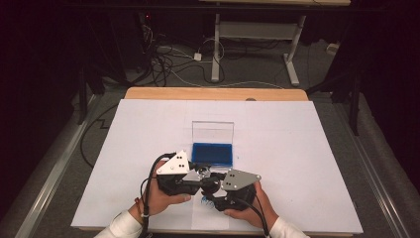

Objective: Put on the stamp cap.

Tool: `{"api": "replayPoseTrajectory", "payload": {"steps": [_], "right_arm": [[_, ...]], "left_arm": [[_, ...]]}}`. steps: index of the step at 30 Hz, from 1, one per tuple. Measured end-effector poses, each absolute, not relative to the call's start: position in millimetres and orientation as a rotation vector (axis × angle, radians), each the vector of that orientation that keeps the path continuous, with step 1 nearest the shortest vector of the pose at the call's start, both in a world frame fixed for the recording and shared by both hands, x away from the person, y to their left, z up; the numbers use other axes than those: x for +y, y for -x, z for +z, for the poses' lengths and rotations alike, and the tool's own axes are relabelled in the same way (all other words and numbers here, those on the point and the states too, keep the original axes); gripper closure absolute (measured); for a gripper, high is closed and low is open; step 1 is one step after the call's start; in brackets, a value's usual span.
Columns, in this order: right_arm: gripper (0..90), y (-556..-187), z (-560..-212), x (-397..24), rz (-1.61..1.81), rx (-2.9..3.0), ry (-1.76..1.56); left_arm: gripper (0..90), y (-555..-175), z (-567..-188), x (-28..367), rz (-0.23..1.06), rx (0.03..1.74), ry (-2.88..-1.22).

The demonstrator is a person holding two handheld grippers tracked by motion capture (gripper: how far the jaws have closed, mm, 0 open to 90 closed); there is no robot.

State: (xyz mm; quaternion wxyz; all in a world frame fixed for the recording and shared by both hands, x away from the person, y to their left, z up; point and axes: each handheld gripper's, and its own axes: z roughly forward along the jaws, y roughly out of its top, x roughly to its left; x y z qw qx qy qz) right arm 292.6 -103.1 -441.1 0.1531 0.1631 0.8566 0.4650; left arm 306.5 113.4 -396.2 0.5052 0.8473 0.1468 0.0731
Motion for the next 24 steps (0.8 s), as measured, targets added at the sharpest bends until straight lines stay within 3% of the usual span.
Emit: {"api": "replayPoseTrajectory", "payload": {"steps": [24], "right_arm": [[31.1,-289.8,-445.2,-108.8,1.273,2.459,-0.412]], "left_arm": [[54.5,-302.5,-386.7,119.8,0.241,0.338,-2.042]]}}
